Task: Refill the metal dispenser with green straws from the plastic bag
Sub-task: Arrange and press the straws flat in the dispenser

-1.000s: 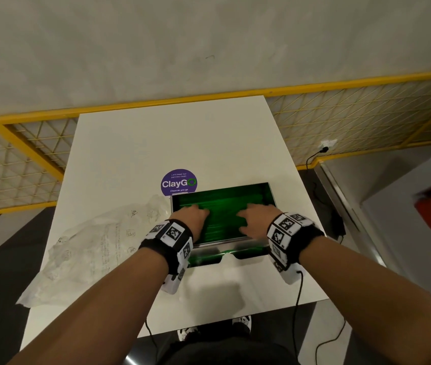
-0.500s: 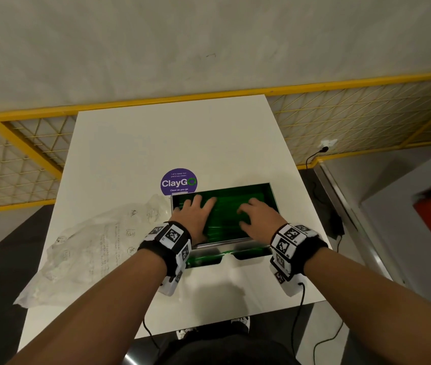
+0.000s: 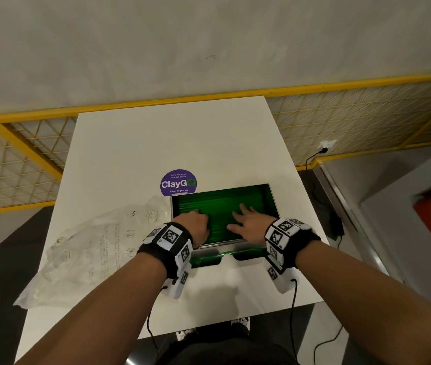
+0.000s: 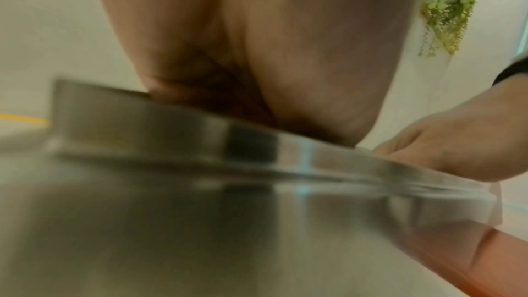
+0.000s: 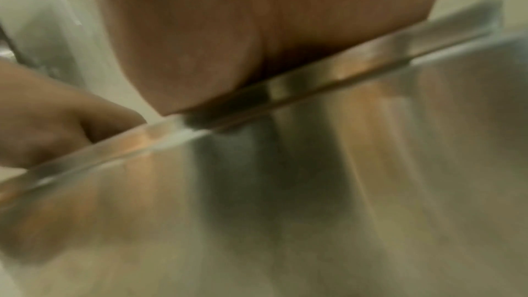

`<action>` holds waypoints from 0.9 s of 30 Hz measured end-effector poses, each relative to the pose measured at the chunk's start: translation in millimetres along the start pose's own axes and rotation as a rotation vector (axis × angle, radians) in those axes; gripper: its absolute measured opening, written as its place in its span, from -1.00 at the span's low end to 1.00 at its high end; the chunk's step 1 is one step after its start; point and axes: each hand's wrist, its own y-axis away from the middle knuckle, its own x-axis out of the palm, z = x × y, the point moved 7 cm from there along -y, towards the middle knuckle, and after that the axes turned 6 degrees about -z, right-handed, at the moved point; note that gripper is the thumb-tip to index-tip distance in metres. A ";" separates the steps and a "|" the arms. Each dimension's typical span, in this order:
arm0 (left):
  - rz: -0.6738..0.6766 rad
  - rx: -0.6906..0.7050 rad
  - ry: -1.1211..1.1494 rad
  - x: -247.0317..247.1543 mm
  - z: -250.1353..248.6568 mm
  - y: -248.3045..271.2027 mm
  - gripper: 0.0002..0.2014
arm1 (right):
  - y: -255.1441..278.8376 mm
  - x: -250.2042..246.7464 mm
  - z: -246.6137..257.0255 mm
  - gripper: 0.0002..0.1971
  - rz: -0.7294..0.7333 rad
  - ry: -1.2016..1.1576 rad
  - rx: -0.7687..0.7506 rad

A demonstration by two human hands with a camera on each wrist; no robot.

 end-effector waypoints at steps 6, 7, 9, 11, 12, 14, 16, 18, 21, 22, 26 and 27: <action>0.088 -0.088 -0.032 6.4 2.9 -4.3 -0.34 | -9.9 -10.0 -6.6 -0.31 -0.101 -0.016 0.084; 0.115 -0.101 -0.056 7.9 2.9 -5.5 -0.36 | -12.6 -5.7 -8.2 -0.29 -0.063 0.003 0.105; 0.126 -0.119 -0.063 7.8 2.6 -9.6 -0.45 | -15.4 -3.8 -8.5 -0.29 -0.031 0.018 0.117; 0.078 -0.130 -0.052 2.4 1.7 -13.0 -0.48 | -16.6 -11.1 -7.3 -0.31 -0.094 0.027 0.098; 0.058 -0.137 -0.046 1.1 2.0 -14.1 -0.45 | -16.5 -14.6 -6.7 -0.31 -0.130 0.031 0.087; 0.074 -0.137 -0.048 3.3 2.6 -15.3 -0.37 | -17.6 -12.3 -6.8 -0.32 -0.117 0.026 0.067; 0.114 -0.120 -0.060 7.0 3.8 -14.5 -0.35 | -20.2 -2.4 -6.3 -0.35 -0.032 -0.004 0.036; 0.121 -0.096 -0.065 7.9 4.9 -12.2 -0.33 | -17.9 -2.6 -7.8 -0.38 -0.020 -0.050 0.019; 0.032 -0.044 -0.009 2.2 3.5 -8.2 -0.34 | 11.2 -31.0 -2.4 -0.52 -0.298 -0.101 -0.034; -0.004 -0.026 0.014 -0.6 2.8 -7.2 -0.37 | 27.4 -38.6 2.3 -0.64 -0.431 -0.139 -0.074; -0.086 0.024 0.114 -4.9 3.1 -4.1 -0.43 | 63.9 17.3 24.0 -0.78 -0.307 -0.190 -0.162; -0.100 0.033 0.135 -5.3 3.0 -3.3 -0.44 | 61.1 43.0 24.6 -0.68 -0.172 -0.128 -0.145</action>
